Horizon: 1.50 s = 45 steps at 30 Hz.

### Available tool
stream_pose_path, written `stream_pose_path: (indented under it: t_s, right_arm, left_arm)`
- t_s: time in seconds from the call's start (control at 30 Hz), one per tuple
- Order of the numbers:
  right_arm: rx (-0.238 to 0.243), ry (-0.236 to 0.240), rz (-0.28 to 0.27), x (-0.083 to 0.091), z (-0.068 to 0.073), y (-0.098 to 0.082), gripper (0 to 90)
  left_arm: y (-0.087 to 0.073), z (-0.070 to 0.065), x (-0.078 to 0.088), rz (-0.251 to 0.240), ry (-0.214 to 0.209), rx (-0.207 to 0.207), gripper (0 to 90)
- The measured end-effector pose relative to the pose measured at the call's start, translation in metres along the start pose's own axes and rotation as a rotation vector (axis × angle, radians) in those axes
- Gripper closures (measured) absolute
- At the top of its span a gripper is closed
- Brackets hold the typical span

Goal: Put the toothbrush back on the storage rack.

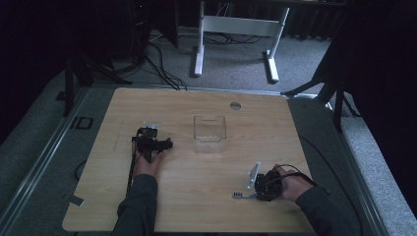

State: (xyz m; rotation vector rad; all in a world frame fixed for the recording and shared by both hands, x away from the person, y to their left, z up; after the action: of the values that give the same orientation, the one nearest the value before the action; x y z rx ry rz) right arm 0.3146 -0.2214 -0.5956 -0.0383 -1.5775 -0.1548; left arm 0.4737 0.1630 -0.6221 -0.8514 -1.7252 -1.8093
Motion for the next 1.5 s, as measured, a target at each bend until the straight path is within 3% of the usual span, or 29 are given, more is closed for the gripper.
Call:
stream_pose_path:
  t_s: [0.17, 0.73, 1.5]
  right_arm:
    - [0.004, -0.004, 0.001, 0.000, 0.000, 0.000, 81.1]
    - [-0.015, -0.016, -0.058, 0.007, -0.001, 0.000, 82.2]
    - [-0.103, -0.046, -0.183, 0.022, -0.009, 0.001, 82.2]
  left_arm:
    - [0.000, 0.000, 0.000, 0.000, 0.000, 0.000, 2.4]
    - [0.000, 0.000, 0.000, 0.000, 0.000, 0.000, 2.5]
    - [0.000, 0.000, 0.000, 0.000, 0.000, 0.000, 2.5]
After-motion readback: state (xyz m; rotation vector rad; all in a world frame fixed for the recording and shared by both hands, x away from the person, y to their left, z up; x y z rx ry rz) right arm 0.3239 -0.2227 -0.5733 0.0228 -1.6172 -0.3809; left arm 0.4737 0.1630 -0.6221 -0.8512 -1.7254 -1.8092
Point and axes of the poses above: each handheld gripper's, and its own axes: x roughly backward along the jaws, y roughly out of its top, z roughly to its left, the point moved 8 cm from there along -x, roughly forward along the jaws, and after that the axes turned 1 degree about -x, right-handed, at the moved point
